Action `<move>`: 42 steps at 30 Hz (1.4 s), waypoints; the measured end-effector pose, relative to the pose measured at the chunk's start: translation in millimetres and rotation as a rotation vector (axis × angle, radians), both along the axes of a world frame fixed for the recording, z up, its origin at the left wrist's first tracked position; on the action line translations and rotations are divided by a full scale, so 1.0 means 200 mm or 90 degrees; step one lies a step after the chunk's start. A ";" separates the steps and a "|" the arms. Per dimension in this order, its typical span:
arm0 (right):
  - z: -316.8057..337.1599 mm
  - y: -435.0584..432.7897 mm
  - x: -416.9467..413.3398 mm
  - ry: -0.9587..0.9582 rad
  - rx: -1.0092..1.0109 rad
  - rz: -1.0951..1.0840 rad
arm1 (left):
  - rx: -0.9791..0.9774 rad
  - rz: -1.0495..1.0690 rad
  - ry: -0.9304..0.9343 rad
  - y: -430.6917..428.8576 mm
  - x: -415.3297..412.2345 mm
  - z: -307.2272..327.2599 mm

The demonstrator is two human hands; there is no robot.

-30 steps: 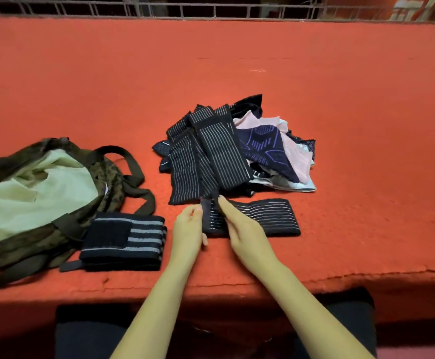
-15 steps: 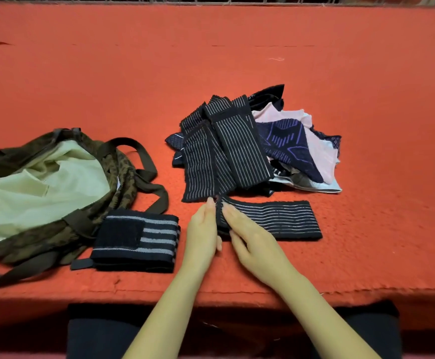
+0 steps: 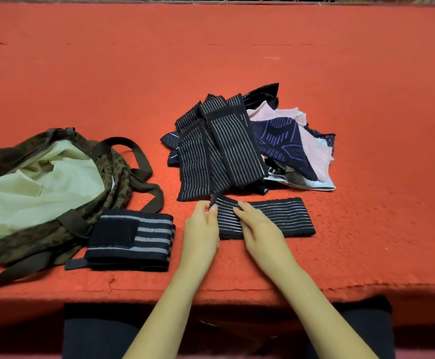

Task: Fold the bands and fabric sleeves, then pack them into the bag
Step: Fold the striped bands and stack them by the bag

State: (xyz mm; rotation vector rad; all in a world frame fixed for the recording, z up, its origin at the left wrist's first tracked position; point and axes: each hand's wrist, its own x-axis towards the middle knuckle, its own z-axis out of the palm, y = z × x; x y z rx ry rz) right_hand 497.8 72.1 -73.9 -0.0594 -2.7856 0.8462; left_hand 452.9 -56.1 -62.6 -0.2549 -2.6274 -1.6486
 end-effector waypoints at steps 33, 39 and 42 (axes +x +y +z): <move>0.03 0.36 0.06 0.065 -0.348 -0.170 | -0.118 -0.004 0.051 0.25 0.03 0.14; 0.00 0.17 -0.04 0.036 -0.066 -0.137 | -0.206 0.090 0.142 0.04 0.00 -0.03; 0.00 0.18 -0.03 0.030 -0.107 -0.094 | -0.216 0.118 0.170 0.03 -0.01 -0.08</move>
